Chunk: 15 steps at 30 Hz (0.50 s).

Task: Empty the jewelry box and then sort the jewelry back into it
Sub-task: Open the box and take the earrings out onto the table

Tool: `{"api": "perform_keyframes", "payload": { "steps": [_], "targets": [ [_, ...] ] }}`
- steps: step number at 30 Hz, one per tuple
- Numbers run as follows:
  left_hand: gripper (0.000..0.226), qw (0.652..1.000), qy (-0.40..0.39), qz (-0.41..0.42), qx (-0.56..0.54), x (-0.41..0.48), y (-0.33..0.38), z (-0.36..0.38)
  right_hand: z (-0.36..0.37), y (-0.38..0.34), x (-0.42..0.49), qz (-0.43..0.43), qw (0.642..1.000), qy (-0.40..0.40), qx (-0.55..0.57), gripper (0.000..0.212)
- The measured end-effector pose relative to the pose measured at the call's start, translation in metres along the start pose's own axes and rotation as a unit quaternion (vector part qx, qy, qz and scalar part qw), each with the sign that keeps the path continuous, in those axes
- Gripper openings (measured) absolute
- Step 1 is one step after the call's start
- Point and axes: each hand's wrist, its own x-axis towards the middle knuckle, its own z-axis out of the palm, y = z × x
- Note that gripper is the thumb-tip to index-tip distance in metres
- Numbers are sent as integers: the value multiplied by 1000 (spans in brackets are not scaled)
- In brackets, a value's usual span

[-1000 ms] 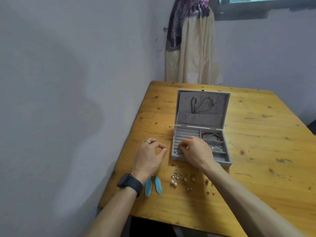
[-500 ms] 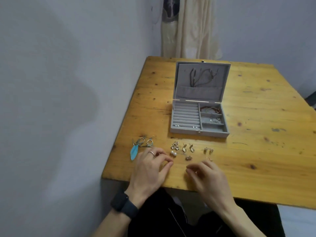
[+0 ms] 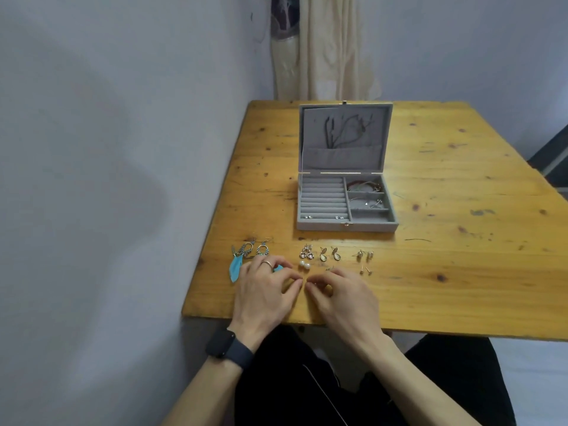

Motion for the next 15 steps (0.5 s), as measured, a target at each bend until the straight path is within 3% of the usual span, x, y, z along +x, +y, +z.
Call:
{"api": "perform_keyframes", "payload": {
  "steps": [15],
  "targets": [
    [14, 999, 7, 20, 31, 1, -2, 3, 8, 0, -2, -14, 999, 32, 3, 14]
  ]
}}
